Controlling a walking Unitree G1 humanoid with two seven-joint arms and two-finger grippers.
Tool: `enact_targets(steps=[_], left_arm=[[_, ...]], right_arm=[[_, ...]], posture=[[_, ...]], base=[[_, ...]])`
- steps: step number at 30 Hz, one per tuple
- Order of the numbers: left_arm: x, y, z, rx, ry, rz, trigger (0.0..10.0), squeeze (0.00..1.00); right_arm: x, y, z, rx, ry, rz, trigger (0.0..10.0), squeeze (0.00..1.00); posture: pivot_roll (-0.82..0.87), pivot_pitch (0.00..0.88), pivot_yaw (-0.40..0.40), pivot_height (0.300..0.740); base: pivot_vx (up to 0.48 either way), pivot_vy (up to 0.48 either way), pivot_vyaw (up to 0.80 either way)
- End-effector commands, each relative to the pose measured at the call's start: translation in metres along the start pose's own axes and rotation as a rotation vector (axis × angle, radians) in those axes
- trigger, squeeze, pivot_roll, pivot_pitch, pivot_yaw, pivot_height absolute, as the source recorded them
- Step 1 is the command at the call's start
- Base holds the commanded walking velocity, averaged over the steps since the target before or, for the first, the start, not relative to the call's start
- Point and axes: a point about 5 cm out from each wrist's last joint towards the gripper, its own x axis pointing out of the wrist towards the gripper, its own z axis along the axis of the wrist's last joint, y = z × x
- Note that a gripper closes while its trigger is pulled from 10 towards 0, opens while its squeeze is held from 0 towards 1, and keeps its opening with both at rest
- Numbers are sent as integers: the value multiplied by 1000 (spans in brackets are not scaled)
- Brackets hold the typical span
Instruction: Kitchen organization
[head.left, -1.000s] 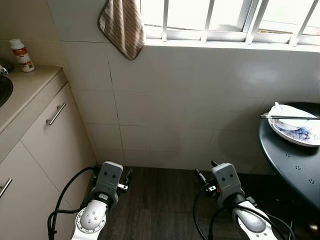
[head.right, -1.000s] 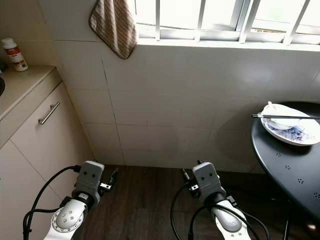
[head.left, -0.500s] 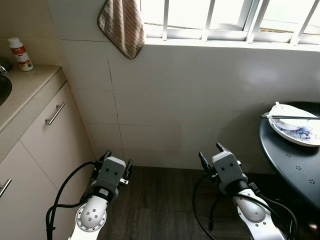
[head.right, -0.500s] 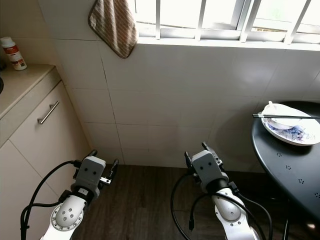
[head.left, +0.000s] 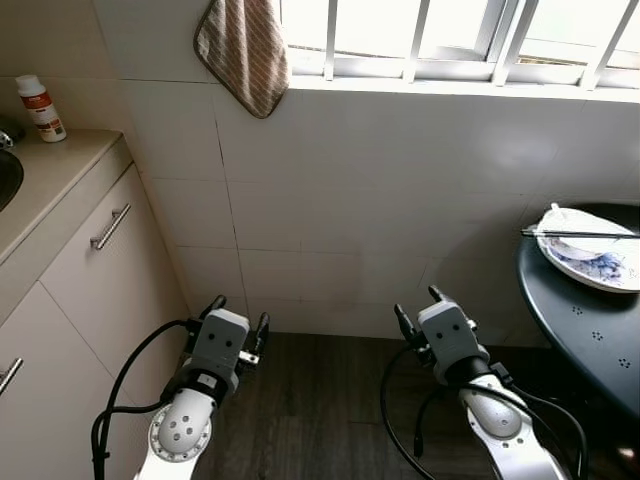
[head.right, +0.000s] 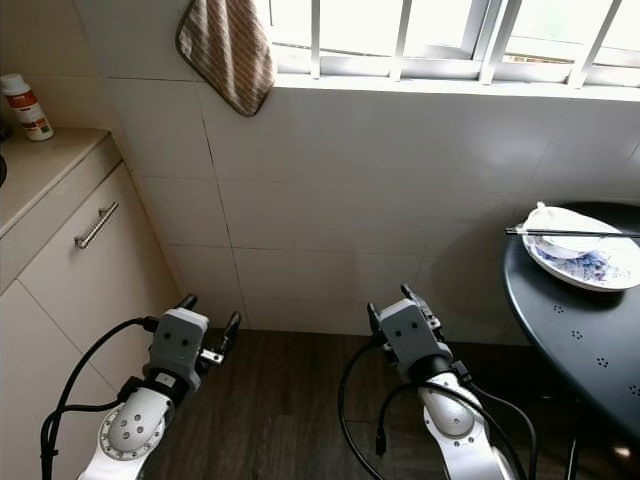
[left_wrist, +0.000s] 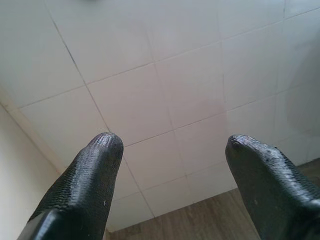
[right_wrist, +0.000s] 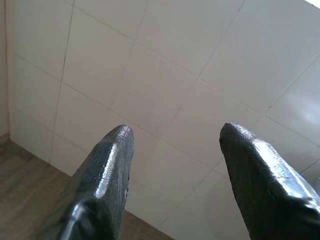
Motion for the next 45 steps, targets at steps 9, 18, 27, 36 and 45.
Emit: enact_targets(steps=[9,18,27,36,45], left_arm=[[2,0,4,0,-23,-13,10000,0],[3,-2,5,1,-31,-19,10000,0],[3,-4,4,15,-33,-29,10000,0],[4,-4,3,14,-30,-22,10000,0],[4,-1,3,-6,-23,-4,10000,0]], right_arm=[[3,-10,-5,-34,40,-74,10000,0],[7,-20,-6,-128,71,-148,10000,0],[9,-16,1,-218,13,-102,10000,0],[10,-11,1,-252,2,-57,10000,0],[10,-7,0,-330,7,-34,10000,0]], posture=[[34,0,-32,740],[32,0,-35,740],[29,0,-38,740],[30,0,-40,740],[32,0,-38,740]], base=[[305,0,0],[318,0,-356],[0,-27,0],[0,-444,0],[0,-92,252]])
